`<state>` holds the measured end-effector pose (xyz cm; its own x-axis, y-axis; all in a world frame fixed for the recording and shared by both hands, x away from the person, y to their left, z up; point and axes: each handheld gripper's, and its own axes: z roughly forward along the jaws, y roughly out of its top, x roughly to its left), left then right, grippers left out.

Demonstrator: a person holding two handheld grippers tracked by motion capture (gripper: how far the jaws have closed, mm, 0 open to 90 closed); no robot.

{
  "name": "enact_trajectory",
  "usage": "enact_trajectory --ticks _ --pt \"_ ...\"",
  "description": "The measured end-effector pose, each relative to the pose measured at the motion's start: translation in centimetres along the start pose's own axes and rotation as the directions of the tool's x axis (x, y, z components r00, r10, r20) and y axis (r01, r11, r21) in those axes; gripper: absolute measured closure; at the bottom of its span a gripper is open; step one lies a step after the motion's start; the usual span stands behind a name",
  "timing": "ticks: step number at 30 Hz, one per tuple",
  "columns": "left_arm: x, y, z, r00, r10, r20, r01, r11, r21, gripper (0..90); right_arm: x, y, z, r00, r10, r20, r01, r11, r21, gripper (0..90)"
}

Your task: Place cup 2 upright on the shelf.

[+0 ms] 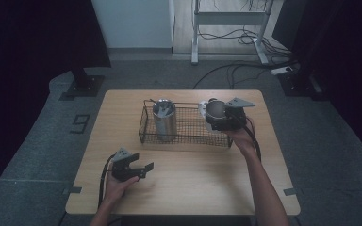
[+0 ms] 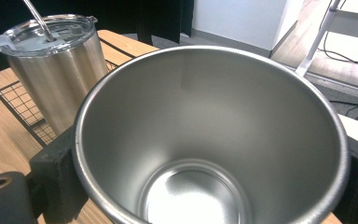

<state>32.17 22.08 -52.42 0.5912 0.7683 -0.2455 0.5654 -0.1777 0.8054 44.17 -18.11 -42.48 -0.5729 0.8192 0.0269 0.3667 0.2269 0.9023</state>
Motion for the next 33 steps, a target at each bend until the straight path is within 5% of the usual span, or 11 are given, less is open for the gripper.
enact_trajectory --ticks 33 --pt "0.0 -0.1 0.1 0.9999 0.010 -0.005 -0.010 0.9999 0.010 15.0 -1.2 -2.0 2.9 0.9996 0.027 0.009 -0.028 0.997 0.068 6.8"
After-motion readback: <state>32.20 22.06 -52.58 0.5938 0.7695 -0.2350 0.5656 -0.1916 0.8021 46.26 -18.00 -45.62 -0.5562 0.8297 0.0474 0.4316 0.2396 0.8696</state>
